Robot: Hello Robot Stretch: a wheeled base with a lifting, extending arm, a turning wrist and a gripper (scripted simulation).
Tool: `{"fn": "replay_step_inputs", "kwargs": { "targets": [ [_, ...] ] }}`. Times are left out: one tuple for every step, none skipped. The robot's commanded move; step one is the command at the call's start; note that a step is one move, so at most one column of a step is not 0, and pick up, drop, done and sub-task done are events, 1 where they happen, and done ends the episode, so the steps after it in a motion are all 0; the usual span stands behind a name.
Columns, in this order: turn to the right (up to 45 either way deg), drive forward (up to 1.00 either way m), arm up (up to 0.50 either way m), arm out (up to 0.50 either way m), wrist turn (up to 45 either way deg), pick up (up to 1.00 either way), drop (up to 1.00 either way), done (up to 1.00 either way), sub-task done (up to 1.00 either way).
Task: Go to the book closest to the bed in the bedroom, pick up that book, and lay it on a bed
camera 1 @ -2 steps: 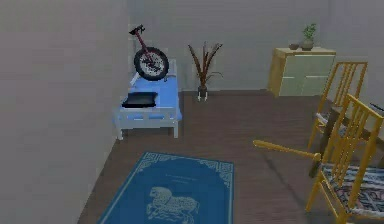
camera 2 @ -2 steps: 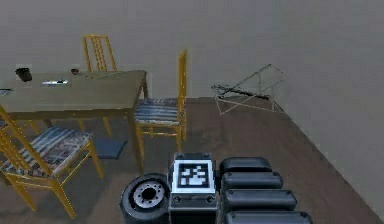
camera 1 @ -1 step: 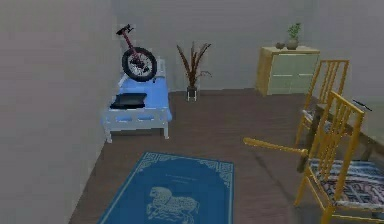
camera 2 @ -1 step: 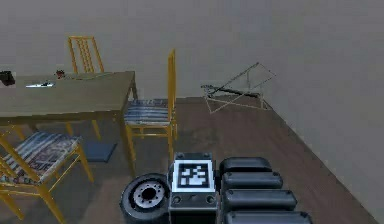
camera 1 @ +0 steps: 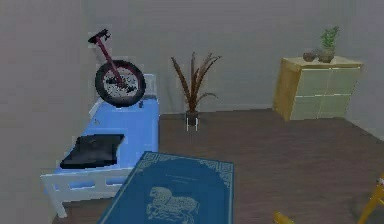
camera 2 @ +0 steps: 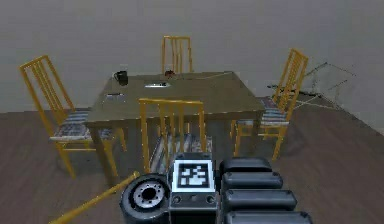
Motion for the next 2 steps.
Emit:
{"fn": "replay_step_inputs", "kwargs": {
  "targets": [
    [0.0,1.00,0.00,0.00,0.0,0.00,0.00,0.00,0.00],
    [0.0,0.35,0.00,0.00,0.0,0.00,0.00,0.00,0.00]
  ]
}}
